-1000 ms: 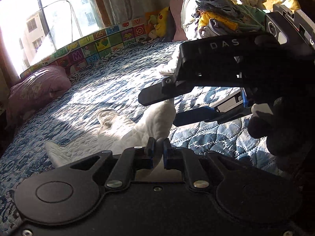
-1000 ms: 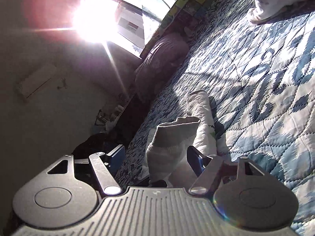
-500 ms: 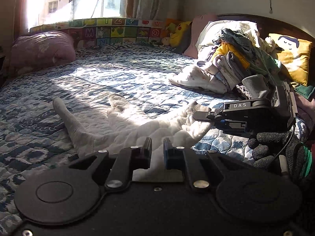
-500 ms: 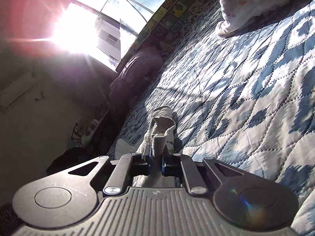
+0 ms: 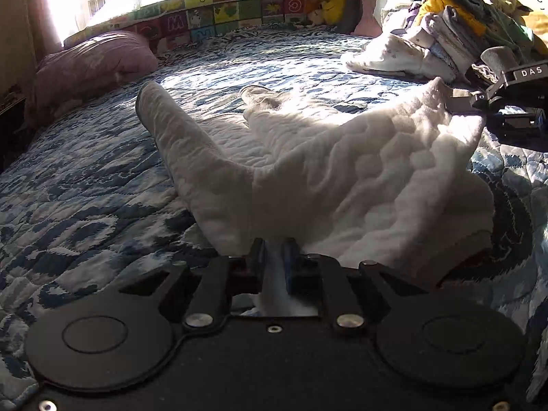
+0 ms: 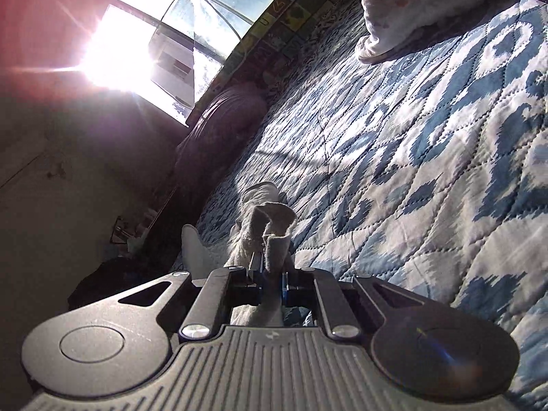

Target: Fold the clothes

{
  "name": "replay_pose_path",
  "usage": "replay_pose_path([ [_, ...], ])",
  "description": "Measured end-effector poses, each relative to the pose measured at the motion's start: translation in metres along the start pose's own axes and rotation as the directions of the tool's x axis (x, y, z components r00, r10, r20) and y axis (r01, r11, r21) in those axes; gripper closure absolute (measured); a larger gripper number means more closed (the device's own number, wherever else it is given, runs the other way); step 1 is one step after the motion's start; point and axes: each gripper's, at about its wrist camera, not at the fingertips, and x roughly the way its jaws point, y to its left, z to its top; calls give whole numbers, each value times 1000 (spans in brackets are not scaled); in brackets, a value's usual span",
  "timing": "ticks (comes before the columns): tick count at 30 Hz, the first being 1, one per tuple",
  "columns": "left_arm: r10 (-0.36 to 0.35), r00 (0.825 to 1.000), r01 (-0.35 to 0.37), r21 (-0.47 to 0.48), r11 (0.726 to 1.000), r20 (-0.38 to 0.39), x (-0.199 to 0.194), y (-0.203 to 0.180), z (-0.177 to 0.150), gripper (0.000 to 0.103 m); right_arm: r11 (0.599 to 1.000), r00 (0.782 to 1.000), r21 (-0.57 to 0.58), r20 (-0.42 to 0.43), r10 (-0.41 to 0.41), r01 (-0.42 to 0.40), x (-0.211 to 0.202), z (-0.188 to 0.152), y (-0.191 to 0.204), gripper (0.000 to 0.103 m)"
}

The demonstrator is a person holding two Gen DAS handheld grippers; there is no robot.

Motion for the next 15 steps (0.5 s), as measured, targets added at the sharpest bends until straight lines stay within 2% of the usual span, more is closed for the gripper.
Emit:
replay_pose_path([
  [1, 17, 1000, -17, 12, 1000, 2, -2, -4, -1, 94, 1000, 1000, -13, 0, -12, 12, -1, 0, 2, 87],
  [3, 10, 1000, -10, -27, 1000, -8, -4, 0, 2, 94, 999, 1000, -39, 7, -30, 30, -4, 0, 5, 86],
  [6, -34, 999, 33, -79, 996, -18, -12, 11, 6, 94, 994, 997, -79, 40, -70, 73, -15, 2, 10, 73],
  [8, -69, 998, 68, -127, 990, -6, -22, 22, 10, 93, 985, 992, -132, 78, -97, 107, -27, 5, 16, 72],
  [10, -71, 997, 74, -167, 983, 26, -34, 35, 14, 93, 971, 985, -191, 121, -120, 142, -40, 8, 24, 72],
  [13, -38, 998, 49, -235, 971, 54, -42, 60, 20, 93, 941, 984, -307, 150, -101, 143, -48, 7, 45, 72],
  [15, -1, 999, 15, -288, 957, 48, -37, 79, 26, 93, 912, 990, -394, 125, -64, 109, -42, 1, 65, 72],
])
